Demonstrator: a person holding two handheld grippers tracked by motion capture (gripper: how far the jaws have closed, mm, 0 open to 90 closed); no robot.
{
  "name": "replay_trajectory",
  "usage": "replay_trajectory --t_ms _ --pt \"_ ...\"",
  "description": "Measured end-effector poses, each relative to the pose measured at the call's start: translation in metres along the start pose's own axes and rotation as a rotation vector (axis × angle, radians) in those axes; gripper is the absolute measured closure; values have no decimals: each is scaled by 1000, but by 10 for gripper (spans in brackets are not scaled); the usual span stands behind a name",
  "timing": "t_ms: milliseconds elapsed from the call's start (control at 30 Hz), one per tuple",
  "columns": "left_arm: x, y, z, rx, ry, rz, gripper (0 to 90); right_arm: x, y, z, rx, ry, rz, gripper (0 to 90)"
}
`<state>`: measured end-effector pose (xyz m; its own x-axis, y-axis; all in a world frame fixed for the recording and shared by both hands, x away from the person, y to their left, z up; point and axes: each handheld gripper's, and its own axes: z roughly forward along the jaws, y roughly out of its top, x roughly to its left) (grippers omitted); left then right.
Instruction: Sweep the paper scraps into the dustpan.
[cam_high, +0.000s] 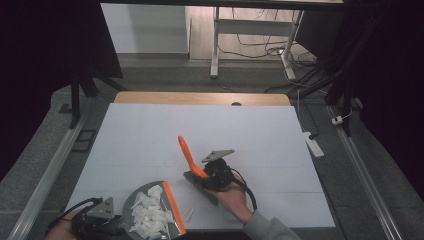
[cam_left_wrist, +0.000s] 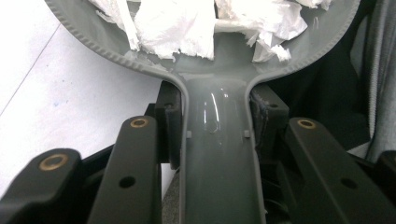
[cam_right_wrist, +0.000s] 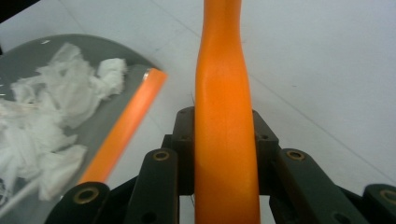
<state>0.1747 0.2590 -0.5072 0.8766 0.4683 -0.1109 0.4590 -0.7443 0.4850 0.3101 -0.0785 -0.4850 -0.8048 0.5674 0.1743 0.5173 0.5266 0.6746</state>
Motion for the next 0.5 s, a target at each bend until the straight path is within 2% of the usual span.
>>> replay_trajectory --t_ms 267,433,500 --pt "-4 8 5 0 8 -14 620 32 3 16 8 70 -12 706" --pt "-6 9 10 -16 8 -35 620 48 14 26 -32 157 29 706" --pt "-6 9 12 -27 8 -44 619 50 19 26 -56 174 34 706"
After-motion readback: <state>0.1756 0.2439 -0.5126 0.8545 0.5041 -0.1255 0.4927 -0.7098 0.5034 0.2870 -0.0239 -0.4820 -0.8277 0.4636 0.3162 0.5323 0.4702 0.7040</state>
